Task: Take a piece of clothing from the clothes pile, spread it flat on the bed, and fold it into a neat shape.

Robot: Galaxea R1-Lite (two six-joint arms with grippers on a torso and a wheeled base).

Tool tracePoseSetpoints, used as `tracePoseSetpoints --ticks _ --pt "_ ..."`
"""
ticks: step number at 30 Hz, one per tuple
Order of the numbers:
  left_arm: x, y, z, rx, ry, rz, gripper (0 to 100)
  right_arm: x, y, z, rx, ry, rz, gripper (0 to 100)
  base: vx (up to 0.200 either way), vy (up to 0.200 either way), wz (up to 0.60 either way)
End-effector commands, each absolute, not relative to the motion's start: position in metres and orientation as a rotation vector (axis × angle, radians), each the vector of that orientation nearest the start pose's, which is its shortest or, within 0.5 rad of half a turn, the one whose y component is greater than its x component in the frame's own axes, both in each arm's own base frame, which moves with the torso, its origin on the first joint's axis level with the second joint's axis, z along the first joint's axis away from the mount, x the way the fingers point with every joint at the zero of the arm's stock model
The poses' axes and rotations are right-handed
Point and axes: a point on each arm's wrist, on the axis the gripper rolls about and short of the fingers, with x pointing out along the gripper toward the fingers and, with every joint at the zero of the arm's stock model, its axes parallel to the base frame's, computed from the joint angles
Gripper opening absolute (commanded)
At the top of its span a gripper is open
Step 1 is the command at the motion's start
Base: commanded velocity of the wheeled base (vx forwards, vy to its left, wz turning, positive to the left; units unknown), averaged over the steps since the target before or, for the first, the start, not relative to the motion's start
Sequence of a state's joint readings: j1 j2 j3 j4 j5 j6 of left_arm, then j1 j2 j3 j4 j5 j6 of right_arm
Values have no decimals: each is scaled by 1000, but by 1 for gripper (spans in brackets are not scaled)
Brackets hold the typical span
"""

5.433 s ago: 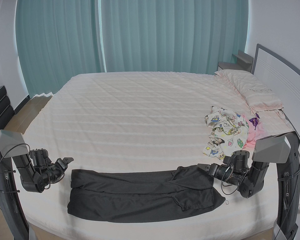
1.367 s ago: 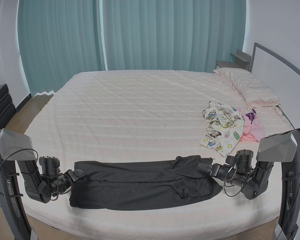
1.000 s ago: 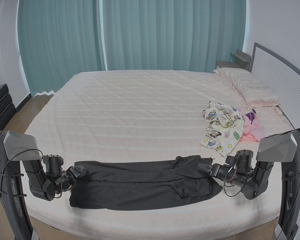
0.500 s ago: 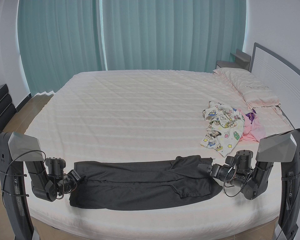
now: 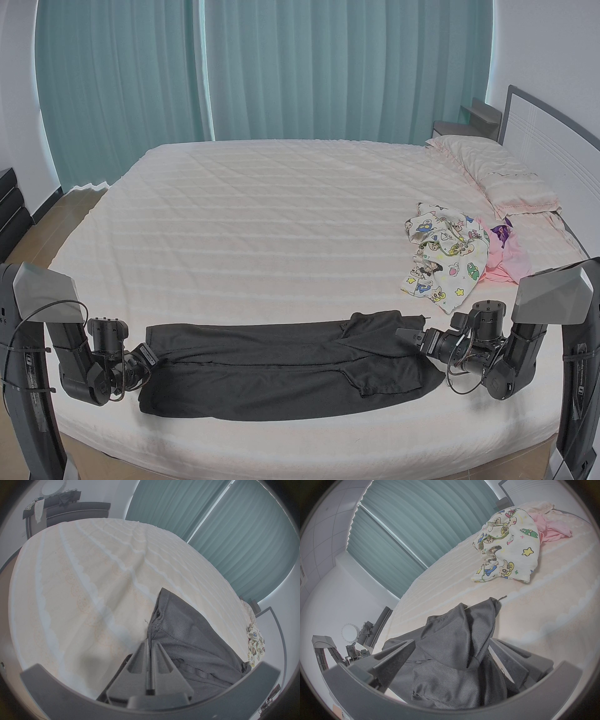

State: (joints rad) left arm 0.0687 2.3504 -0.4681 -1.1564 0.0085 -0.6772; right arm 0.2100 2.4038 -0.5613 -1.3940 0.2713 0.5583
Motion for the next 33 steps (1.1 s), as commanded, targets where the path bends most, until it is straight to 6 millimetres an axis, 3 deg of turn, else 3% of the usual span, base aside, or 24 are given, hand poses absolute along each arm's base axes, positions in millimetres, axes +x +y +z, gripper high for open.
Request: tracePoseSetpoints --ticks 1,24,25,29,33 --pt "303 23 -43 -671 673 325 0 331 77 -30 552 571 336 100 0 0 0" --pt "301 30 -44 -681 673 340 0 332 74 -28 554 559 330 100 0 0 0" --pt "302 30 -43 -682 668 336 100 332 74 -28 554 558 330 100 0 0 0" --pt "295 29 -34 -685 659 333 100 330 74 -16 557 537 338 100 0 0 0" --pt "286 29 -10 -666 624 285 100 323 78 -4 553 524 357 100 0 0 0"
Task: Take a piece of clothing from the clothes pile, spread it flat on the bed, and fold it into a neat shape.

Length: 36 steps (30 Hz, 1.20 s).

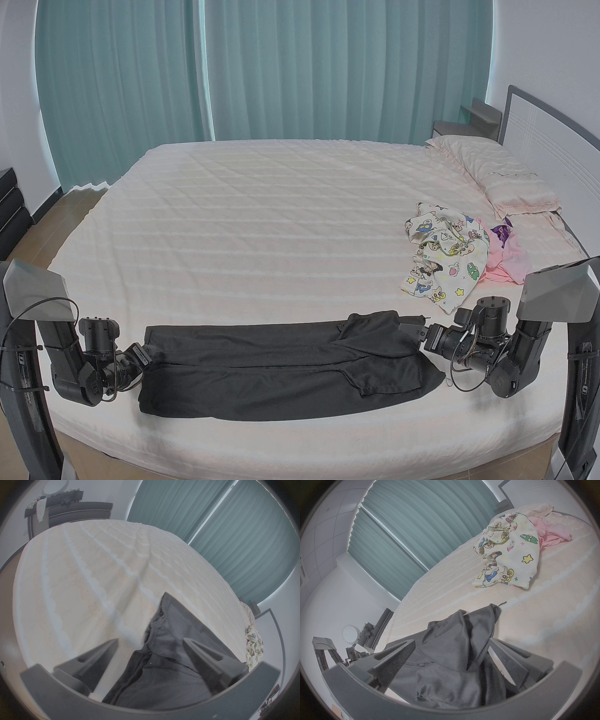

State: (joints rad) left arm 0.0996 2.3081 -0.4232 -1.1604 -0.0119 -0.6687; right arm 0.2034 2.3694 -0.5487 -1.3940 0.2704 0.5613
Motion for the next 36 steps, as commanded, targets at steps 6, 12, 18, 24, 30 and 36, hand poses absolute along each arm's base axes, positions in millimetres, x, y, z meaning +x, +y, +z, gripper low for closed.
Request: tracePoseSetpoints --ticks 6,12,18,24,30,36 --pt "284 30 7 -612 631 207 100 299 60 -7 575 584 296 100 0 0 0" --pt "291 34 18 -602 752 11 100 268 49 -18 675 635 229 100 0 0 0" --pt "300 50 6 -471 866 -55 100 265 49 -22 767 667 178 100 0 0 0" --pt "320 65 -5 -478 870 -34 100 254 53 -24 765 715 176 100 0 0 0" --pt "336 68 -26 -484 891 -34 100 253 52 -24 766 716 174 100 0 0 0" --pt "336 67 -32 -471 891 -108 100 253 52 -24 766 717 173 100 0 0 0"
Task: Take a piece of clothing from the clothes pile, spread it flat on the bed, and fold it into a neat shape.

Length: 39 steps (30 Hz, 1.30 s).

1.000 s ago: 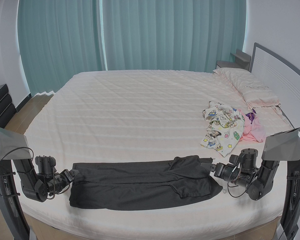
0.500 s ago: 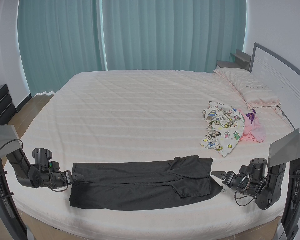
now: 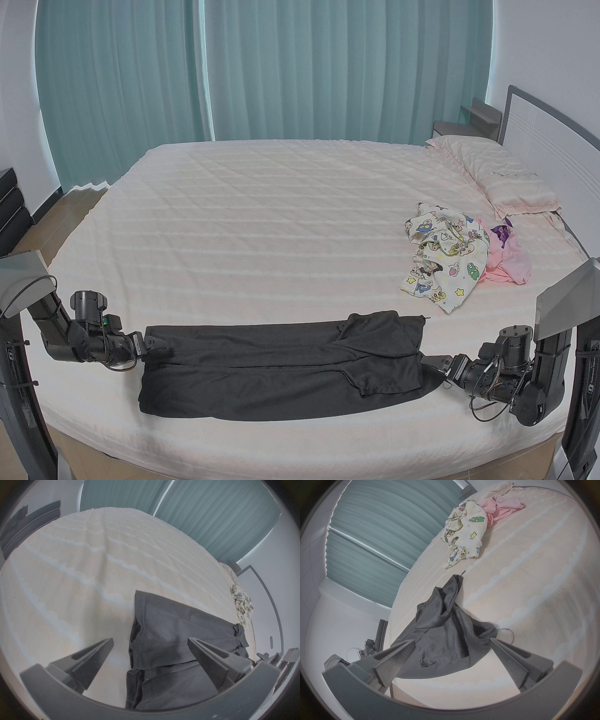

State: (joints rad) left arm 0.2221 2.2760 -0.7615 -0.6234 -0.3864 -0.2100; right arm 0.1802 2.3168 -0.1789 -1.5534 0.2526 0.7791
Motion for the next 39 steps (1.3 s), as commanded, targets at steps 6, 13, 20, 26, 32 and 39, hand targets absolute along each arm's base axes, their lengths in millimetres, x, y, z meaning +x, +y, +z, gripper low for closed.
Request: tracePoseSetpoints --ticks 6,13,20,26,32,39 --pt "338 67 -32 -437 883 -138 100 253 52 -24 766 719 173 100 0 0 0" --pt "340 67 -35 -418 883 -156 100 253 52 -24 765 719 174 100 0 0 0" --pt "339 67 -37 -389 885 -171 100 253 52 -24 764 721 174 100 0 0 0" --pt "339 60 -36 -390 886 -217 100 253 52 -24 763 720 173 100 0 0 0" --pt "338 58 -35 -402 886 -243 100 253 52 -25 763 720 173 100 0 0 0" --pt "340 58 -35 -415 879 -261 100 253 52 -25 763 721 172 100 0 0 0"
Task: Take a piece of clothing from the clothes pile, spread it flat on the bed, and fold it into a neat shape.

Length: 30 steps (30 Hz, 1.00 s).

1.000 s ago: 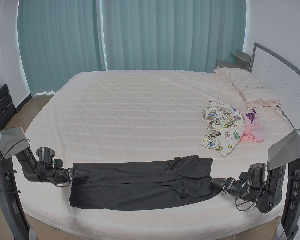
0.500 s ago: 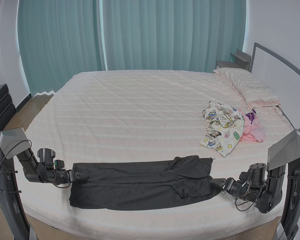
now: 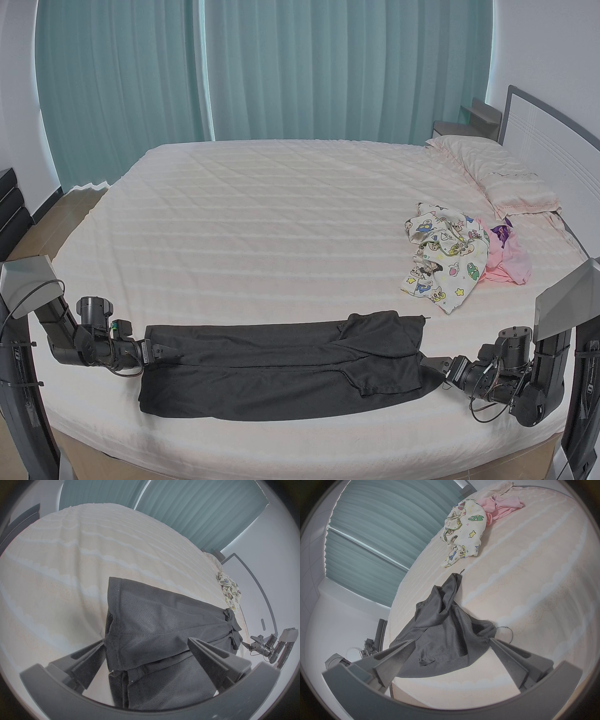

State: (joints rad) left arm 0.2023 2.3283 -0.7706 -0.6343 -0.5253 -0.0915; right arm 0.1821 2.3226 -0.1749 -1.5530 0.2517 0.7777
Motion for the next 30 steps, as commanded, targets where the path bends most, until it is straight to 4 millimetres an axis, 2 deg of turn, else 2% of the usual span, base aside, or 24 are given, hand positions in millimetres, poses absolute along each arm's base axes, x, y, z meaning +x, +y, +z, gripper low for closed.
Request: tracePoseSetpoints --ticks 1,9,10,20,30 --pt "340 58 -35 -415 879 -261 100 253 52 -25 763 721 172 100 0 0 0" --pt "340 58 -36 -410 881 -266 100 253 52 -25 763 721 172 100 0 0 0" --pt "340 58 -36 -410 881 -266 0 253 52 -25 763 721 172 100 0 0 0" --pt "337 58 -34 -407 884 -258 0 253 52 -25 763 722 173 100 0 0 0" --pt "334 62 -14 -407 865 -239 0 253 52 -25 760 722 172 100 0 0 0"
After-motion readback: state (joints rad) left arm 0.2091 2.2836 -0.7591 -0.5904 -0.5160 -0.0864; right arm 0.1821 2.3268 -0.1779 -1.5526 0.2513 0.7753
